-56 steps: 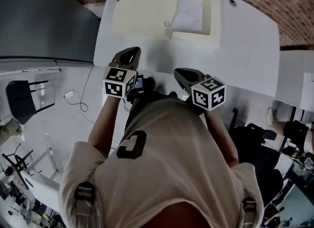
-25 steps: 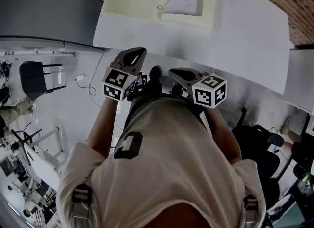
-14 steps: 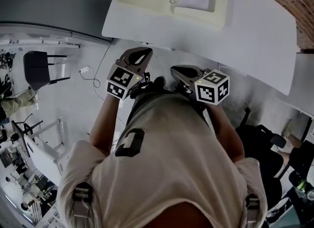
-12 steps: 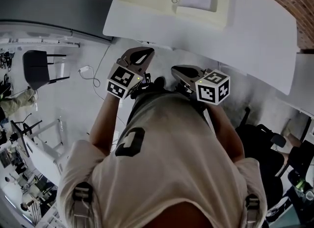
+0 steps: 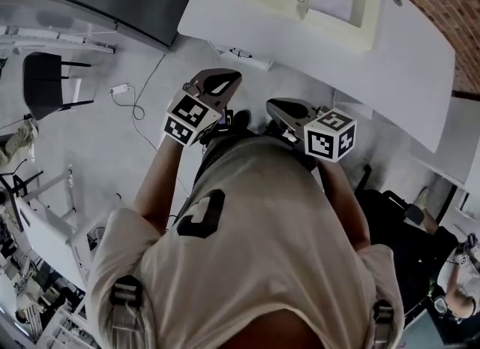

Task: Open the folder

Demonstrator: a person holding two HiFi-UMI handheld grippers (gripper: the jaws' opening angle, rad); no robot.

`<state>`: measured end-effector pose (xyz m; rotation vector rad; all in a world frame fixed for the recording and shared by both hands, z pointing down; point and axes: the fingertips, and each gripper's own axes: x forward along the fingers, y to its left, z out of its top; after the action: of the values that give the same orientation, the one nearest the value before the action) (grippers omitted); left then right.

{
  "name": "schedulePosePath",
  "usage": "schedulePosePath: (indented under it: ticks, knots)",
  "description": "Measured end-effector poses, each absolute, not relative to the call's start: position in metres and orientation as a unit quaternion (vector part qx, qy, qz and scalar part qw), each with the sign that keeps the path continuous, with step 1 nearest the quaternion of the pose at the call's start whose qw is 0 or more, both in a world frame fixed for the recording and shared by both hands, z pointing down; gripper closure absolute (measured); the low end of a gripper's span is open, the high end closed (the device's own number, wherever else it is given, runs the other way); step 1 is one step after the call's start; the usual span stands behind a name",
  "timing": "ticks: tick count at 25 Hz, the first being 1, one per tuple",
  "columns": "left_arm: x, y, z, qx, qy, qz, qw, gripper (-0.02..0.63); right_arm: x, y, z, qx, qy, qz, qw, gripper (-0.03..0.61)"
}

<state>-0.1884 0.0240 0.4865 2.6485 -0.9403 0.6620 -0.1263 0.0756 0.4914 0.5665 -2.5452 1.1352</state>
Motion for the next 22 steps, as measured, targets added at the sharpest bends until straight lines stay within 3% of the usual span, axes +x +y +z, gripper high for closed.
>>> schedulePosePath:
  ticks: [10, 22]
  knots:
    - [-0.260, 0.031, 0.491, 0.911, -0.322, 0.219, 0.134, 0.608, -0.186, 0.081, 0.495, 0.210, -0.882, 0.387, 0.169, 0.572]
    - [-0.249, 0.019, 0.491, 0.923, -0.287, 0.223, 0.123, 0.607, -0.180, 0.065, 0.492, 0.242, -0.873, 0.395, 0.154, 0.572]
